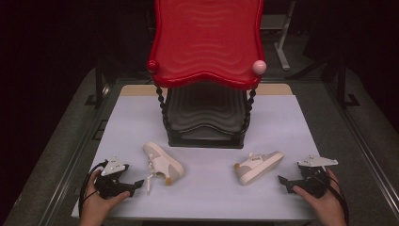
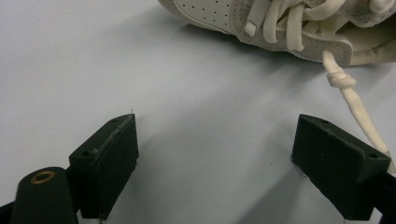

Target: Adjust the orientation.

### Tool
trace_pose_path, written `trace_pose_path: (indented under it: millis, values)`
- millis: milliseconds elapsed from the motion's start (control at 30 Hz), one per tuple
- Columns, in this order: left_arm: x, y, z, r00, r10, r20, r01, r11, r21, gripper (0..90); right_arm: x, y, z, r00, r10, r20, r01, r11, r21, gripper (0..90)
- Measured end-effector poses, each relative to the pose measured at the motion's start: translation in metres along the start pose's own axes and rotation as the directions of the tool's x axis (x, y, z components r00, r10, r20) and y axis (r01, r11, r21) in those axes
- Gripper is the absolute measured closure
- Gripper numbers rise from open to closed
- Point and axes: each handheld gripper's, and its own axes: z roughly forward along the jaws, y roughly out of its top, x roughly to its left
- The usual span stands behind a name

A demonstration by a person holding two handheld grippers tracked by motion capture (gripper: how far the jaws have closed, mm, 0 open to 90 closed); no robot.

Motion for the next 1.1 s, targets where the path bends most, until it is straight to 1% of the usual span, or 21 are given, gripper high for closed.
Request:
trace_pose_path:
  millis: [433,467,500,533,567,667,700,733,767,800,867,900,933,1000,1100]
  values:
    - [0.0,0.0,-0.001,1.0,0.0,-0.002,0.0,1.0,0.001,14.8,0.0,0.0,0.0,1.0,0.0,0.001,0.0,1.0,0.0,6.6]
    - [0.0,0.0,-0.001,1.0,0.002,-0.003,-0.002,1.0,0.0,15.6,0.0,0.0,0.0,1.0,-0.001,0.001,0.001,1.0,0.0,6.6]
    - [0.0,0.0,-0.002,1.0,0.003,0.0,-0.003,1.0,-0.006,18.3,0.0,0.0,0.0,1.0,-0.001,0.001,0.001,1.0,0.0,6.6]
    - [0.001,0.001,-0.005,0.9999,0.007,0.01,-0.007,0.9999,-0.009,23.7,0.0,0.0,0.0,1.0,-0.001,0.002,0.001,1.0,-0.001,6.6]
    - [0.001,0.001,-0.005,0.9999,0.007,0.01,-0.007,0.9999,-0.009,27.3,0.0,0.0,0.0,1.0,-0.001,0.002,0.001,1.0,-0.001,6.6]
    - [-0.001,0.004,-0.008,0.9999,0.009,0.011,-0.009,0.9995,-0.031,29.0,0.0,0.0,0.0,1.0,-0.002,0.003,0.002,1.0,-0.002,6.6]
    - [-0.004,0.007,-0.012,0.9996,0.016,0.025,-0.015,0.9981,-0.06,29.7,0.0,0.0,0.0,1.0,-0.002,0.003,0.002,1.0,-0.001,6.6]
    - [-0.006,0.009,-0.014,0.9992,0.019,0.036,-0.016,0.9968,-0.078,30.3,0.0,0.0,0.0,1.0,-0.002,0.003,0.002,1.0,-0.001,6.6]
    - [-0.006,0.009,-0.014,0.9992,0.019,0.036,-0.016,0.9968,-0.078,30.9,0.0,0.0,0.0,1.0,-0.002,0.003,0.002,1.0,-0.002,6.7]
    - [-0.011,0.012,-0.017,0.9979,0.038,0.053,-0.033,0.9946,-0.099,31.0,0.0,0.0,0.0,1.0,-0.002,0.002,0.002,1.0,-0.003,6.7]
    - [-0.018,0.015,-0.018,0.9963,0.05,0.07,-0.041,0.9918,-0.121,31.2,0.0,0.0,0.0,1.0,-0.002,0.002,0.002,1.0,-0.003,6.7]
    - [-0.022,0.016,-0.017,0.9952,0.056,0.081,-0.045,0.9909,-0.127,31.3,0.0,0.0,0.0,1.0,-0.001,0.002,0.001,1.0,-0.002,6.7]
    - [-0.022,0.016,-0.017,0.9952,0.056,0.081,-0.045,0.9909,-0.127,31.4,0.0,0.0,0.0,1.0,-0.001,0.002,0.001,1.0,-0.002,6.7]
    - [-0.026,0.019,-0.016,0.9928,0.074,0.095,-0.061,0.9898,-0.129,31.6,0.0,0.0,0.0,1.0,-0.001,0.002,0.001,1.0,-0.002,6.6]
    - [-0.032,0.022,-0.013,0.9904,0.087,0.108,-0.072,0.9882,-0.135,33.2,0.0,0.0,0.0,1.0,-0.001,0.002,0.001,1.0,-0.002,6.6]
